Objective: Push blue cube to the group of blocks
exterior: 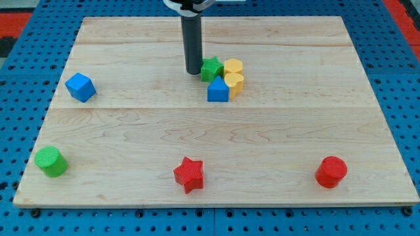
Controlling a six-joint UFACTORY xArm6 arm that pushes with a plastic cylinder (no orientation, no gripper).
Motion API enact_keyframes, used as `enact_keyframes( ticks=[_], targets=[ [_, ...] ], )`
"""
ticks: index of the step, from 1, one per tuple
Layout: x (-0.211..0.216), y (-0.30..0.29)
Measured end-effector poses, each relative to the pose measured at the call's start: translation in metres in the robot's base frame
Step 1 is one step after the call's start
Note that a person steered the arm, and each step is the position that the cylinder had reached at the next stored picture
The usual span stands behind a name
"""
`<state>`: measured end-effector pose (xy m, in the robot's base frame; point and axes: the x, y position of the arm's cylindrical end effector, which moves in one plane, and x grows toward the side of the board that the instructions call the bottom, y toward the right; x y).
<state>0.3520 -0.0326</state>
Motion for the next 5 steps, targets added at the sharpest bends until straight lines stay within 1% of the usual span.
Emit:
enact_keyframes(
  ticks=[1,2,3,4,5],
  targets=[
    [0.003,-0.056],
    [0.035,-0.089],
    [0.067,-0.090],
    [0.097,-0.105],
    [0.104,-0.105]
  ],
)
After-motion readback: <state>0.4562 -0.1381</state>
